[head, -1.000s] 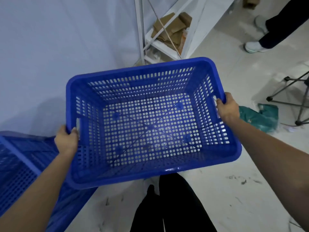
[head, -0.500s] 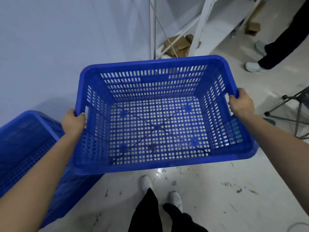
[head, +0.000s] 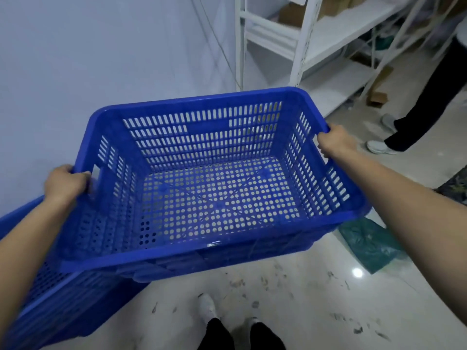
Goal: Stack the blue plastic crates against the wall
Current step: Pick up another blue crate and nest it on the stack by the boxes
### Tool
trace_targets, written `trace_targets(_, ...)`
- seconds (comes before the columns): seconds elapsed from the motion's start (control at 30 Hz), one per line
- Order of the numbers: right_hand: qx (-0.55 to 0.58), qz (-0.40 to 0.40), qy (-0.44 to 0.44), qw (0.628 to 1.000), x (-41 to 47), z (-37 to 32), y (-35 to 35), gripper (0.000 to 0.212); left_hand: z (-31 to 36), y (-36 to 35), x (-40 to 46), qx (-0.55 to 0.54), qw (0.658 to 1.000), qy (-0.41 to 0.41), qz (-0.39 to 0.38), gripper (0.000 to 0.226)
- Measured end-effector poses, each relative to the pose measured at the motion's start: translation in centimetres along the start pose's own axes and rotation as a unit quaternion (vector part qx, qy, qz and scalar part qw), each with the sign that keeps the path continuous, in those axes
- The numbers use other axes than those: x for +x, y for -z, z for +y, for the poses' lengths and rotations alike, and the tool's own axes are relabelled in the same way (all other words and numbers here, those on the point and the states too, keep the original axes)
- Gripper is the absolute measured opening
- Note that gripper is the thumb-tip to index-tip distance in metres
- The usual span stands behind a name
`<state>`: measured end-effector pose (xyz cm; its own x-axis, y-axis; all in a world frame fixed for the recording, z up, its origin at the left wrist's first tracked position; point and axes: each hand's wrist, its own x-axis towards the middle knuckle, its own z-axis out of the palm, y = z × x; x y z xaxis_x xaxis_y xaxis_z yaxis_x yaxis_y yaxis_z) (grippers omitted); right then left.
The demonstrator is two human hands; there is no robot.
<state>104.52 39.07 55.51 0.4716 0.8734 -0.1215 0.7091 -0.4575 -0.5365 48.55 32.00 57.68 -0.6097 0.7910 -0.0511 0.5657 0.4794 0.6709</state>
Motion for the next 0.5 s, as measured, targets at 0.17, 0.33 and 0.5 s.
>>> trace_targets(0.17,0.026,-0.028,0.041,0.998,-1.0,-6.9,0.6,0.037,-3.8,7.5,2.9,-0.058,0.997,0.049,0.024,0.01)
trace_targets(0.33,0.026,-0.058,0.092,0.994,-3.1,-15.7,-1.8,0.039,-9.4,15.7,6.5,-0.111,0.986,0.106,0.065,0.019)
trace_targets(0.5,0.083,-0.129,0.134,0.979,-5.5,-25.4,-7.5,0.032,-16.1,23.9,9.8,-0.154,0.972,0.147,0.101,0.009)
